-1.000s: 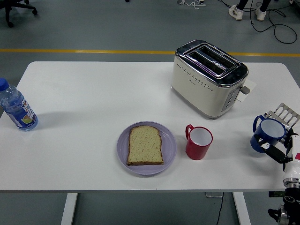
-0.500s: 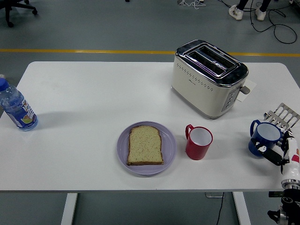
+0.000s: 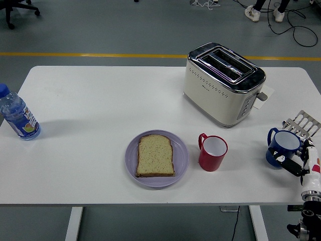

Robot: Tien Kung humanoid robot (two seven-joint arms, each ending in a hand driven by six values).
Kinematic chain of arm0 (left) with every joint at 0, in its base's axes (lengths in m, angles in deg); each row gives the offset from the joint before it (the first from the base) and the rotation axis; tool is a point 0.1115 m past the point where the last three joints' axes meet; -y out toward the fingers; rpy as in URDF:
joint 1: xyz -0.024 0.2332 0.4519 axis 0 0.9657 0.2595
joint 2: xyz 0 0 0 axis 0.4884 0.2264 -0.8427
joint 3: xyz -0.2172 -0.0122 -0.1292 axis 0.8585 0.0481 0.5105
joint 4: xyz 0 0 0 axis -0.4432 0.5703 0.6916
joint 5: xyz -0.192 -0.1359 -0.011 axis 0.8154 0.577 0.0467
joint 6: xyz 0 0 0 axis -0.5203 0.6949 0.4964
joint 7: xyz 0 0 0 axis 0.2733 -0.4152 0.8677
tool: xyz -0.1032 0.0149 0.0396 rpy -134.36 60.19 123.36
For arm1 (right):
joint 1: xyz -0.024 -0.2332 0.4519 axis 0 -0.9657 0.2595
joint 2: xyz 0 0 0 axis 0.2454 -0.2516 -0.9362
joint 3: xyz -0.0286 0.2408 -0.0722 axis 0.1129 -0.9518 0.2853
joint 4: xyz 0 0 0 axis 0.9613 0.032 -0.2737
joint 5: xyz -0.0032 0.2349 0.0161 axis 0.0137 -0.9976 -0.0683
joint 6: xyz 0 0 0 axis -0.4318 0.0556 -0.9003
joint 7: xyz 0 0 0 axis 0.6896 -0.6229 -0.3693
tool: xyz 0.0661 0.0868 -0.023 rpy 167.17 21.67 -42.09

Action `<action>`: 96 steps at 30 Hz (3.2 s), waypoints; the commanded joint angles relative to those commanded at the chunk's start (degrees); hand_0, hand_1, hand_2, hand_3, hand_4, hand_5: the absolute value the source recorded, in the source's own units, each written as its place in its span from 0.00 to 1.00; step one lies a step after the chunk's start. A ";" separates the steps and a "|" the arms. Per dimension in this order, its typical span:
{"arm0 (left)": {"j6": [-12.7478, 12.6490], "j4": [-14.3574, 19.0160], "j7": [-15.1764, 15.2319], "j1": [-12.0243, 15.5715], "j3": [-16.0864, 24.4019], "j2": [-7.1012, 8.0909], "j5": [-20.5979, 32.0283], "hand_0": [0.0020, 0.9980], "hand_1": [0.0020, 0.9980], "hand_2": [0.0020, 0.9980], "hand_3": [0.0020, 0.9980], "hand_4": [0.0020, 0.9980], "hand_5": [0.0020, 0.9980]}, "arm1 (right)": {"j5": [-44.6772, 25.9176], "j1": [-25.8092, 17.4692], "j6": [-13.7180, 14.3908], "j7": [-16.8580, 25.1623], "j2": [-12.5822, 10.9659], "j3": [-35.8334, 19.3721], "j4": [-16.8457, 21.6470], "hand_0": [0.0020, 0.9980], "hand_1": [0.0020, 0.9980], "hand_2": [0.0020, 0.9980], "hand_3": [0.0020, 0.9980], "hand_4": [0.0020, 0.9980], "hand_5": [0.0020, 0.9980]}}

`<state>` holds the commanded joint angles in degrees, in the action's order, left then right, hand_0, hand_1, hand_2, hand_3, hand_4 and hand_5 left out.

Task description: Pick up the cup,pour liquid into bread,place the cup on the desk

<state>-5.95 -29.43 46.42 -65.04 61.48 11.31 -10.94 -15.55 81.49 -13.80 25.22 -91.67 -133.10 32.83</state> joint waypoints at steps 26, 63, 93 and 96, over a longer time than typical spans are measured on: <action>-0.02 0.00 -0.01 0.16 -0.24 -0.06 0.02 0.64 0.65 0.67 0.57 0.33 0.84 | 2.40 -0.43 -1.96 -1.93 0.38 0.50 -0.01 0.68 0.57 0.80 1.00 0.84 0.02; 0.03 -0.02 -0.03 0.61 -0.72 -0.05 0.16 0.64 0.65 0.67 0.57 0.33 0.84 | 4.54 -1.93 -3.91 -2.16 1.18 -1.04 3.04 0.80 0.72 0.98 1.00 0.91 0.01; 0.06 -0.01 -0.02 0.00 -0.07 0.06 -0.30 0.64 0.65 0.67 0.57 0.33 0.84 | 8.00 -4.48 -0.05 -1.06 0.29 -4.11 16.78 0.92 0.87 1.00 1.00 0.94 0.02; 0.07 -0.01 -0.02 -0.11 0.04 0.11 -0.40 0.64 0.65 0.67 0.57 0.33 0.84 | 8.35 -4.78 0.68 -1.28 0.01 -4.19 19.66 0.92 0.87 1.00 1.00 0.94 0.02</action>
<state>-5.88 -29.44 46.40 -65.16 61.51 11.42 -11.34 -7.20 76.70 -13.12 23.93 -91.66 -137.29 52.49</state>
